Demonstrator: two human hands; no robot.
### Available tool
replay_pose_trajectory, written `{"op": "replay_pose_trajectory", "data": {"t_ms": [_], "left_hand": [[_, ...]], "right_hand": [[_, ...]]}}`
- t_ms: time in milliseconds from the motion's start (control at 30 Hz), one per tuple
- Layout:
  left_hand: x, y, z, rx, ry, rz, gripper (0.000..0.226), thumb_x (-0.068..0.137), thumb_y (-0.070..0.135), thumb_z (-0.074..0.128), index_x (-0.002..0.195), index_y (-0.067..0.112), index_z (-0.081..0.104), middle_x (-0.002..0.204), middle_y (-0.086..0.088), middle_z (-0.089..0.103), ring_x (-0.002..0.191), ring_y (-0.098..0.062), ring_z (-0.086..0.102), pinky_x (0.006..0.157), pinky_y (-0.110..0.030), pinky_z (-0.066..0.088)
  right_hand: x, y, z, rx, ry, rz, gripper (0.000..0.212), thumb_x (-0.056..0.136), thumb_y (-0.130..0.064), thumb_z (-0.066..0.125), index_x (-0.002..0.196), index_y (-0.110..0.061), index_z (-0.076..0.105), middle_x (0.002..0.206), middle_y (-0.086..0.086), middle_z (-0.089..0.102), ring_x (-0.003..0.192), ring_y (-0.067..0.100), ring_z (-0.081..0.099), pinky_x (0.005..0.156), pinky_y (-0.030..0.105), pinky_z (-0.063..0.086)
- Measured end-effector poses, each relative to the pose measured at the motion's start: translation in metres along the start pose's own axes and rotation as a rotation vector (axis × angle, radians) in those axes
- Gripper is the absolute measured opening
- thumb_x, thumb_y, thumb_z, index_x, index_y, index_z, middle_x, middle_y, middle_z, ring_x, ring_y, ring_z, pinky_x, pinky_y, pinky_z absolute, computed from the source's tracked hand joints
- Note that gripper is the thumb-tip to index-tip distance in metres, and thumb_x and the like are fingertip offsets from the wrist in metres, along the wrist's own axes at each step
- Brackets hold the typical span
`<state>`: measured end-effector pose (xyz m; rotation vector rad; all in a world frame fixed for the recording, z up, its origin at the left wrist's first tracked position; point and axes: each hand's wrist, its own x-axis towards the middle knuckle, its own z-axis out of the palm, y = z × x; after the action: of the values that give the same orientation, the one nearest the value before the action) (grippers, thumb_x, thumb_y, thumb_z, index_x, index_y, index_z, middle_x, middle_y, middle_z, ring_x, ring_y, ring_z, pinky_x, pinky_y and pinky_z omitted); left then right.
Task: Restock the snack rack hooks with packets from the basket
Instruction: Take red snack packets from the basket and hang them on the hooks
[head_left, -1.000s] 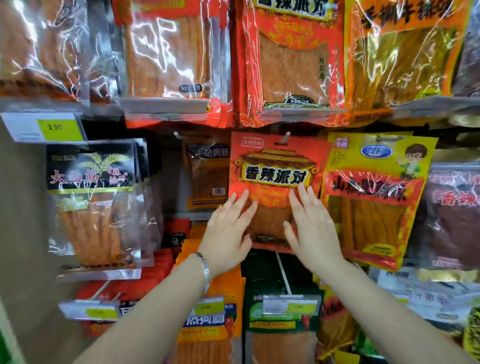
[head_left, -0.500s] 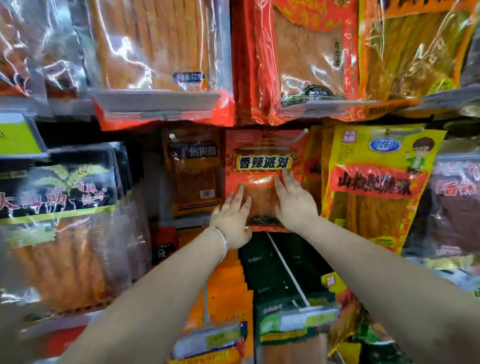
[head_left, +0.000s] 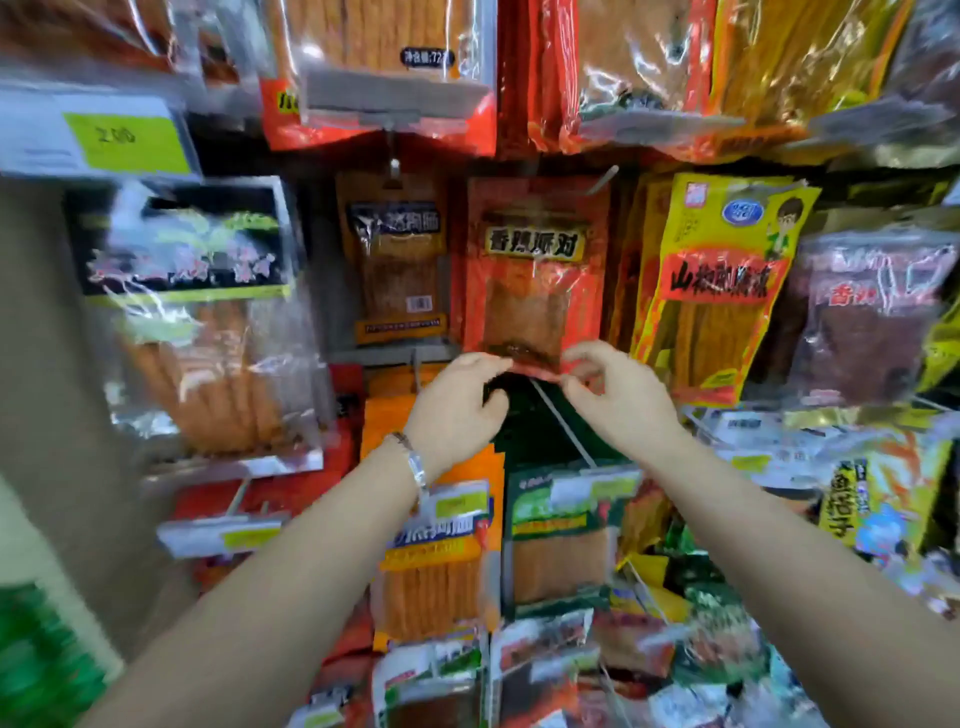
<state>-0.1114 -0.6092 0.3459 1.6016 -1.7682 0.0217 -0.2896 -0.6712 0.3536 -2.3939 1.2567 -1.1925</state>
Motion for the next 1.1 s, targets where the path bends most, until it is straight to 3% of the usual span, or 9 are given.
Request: {"op": "replay_pose_trajectory", "data": {"t_ms": [133,333,400,467,633,700,767,900,1100], "left_hand": [[-0.119,0.020,0.008,-0.234,0.083,-0.084,0.029,0.087,0.004,0.058,0.113,0.013,0.066,0.106,-0.005,0.060,0.086,0.008,0.052,0.078,0.002,0.030],[-0.355,0.038,0.062,-0.518,-0.113,-0.795,0.028,0.090,-0.012,0.047,0.116,-0.010,0.056,0.112,-0.038,0.056,0.098,-0.047,0.057,0.070,-0.028,0.047],[-0.433,0.050,0.071,-0.537,-0.178,-1.040,0.029,0.093,-0.008,0.046,0.120,-0.010,0.053,0.115,-0.035,0.057,0.095,-0.033,0.064,0.058,-0.011,0.043],[-0.506,0.062,0.074,-0.548,-0.258,-1.229,0.031,0.094,-0.004,0.047,0.123,-0.010,0.052,0.108,-0.025,0.063,0.087,-0.009,0.068,0.063,-0.010,0.042],[-0.647,0.080,0.070,-0.465,-0.375,-1.551,0.029,0.094,0.009,0.051,0.121,0.006,0.061,0.122,-0.017,0.061,0.113,-0.031,0.057,0.085,-0.023,0.044],[-0.684,0.081,0.062,-0.430,-0.334,-1.639,0.026,0.094,0.018,0.051,0.117,0.016,0.063,0.114,-0.012,0.065,0.103,-0.026,0.061,0.084,-0.021,0.047],[-0.709,0.075,0.052,-0.455,-0.241,-1.721,0.023,0.093,0.017,0.050,0.112,0.018,0.064,0.097,-0.011,0.067,0.074,-0.020,0.063,0.063,-0.014,0.048],[-0.743,0.046,0.022,-0.535,-0.118,-1.819,0.017,0.093,0.012,0.050,0.104,0.013,0.064,0.081,-0.008,0.061,0.055,-0.013,0.051,0.047,-0.014,0.044],[-0.767,-0.035,-0.050,-0.629,0.001,-1.855,0.015,0.094,0.012,0.050,0.101,0.017,0.062,0.087,-0.007,0.062,0.072,-0.019,0.059,0.061,-0.024,0.049]], "right_hand": [[-0.109,0.004,0.009,0.338,-0.050,0.084,0.016,0.085,-0.013,0.062,0.096,-0.026,0.059,0.070,-0.013,0.054,0.067,0.016,0.052,0.073,0.036,0.043],[-0.304,0.021,0.055,0.381,-0.529,0.343,0.010,0.088,-0.004,0.059,0.091,-0.013,0.061,0.075,0.007,0.053,0.068,0.017,0.049,0.068,0.029,0.041],[-0.367,0.018,0.070,0.334,-0.701,0.412,0.014,0.087,-0.001,0.059,0.080,-0.012,0.057,0.067,0.004,0.051,0.062,0.017,0.047,0.058,0.017,0.038],[-0.425,0.013,0.080,0.306,-0.873,0.494,0.014,0.087,0.003,0.057,0.086,-0.011,0.057,0.072,0.006,0.053,0.060,0.012,0.048,0.052,0.013,0.034],[-0.526,-0.001,0.109,0.134,-1.354,0.532,0.011,0.089,-0.006,0.054,0.089,0.002,0.061,0.081,0.023,0.056,0.071,0.020,0.052,0.065,0.027,0.039],[-0.545,-0.013,0.118,0.073,-1.516,0.507,0.010,0.090,-0.012,0.049,0.083,-0.007,0.055,0.080,0.018,0.055,0.071,0.022,0.052,0.064,0.028,0.036],[-0.555,-0.028,0.132,-0.009,-1.665,0.420,0.010,0.089,-0.014,0.047,0.081,-0.011,0.050,0.079,0.013,0.051,0.070,0.021,0.049,0.062,0.027,0.035],[-0.563,-0.069,0.172,-0.062,-1.711,0.336,0.014,0.090,-0.018,0.048,0.084,-0.008,0.055,0.088,0.013,0.061,0.082,0.028,0.060,0.067,0.035,0.047],[-0.551,-0.178,0.249,0.103,-1.689,0.328,0.013,0.095,-0.026,0.050,0.084,-0.032,0.053,0.093,-0.002,0.062,0.090,0.020,0.063,0.073,0.033,0.051]]}}
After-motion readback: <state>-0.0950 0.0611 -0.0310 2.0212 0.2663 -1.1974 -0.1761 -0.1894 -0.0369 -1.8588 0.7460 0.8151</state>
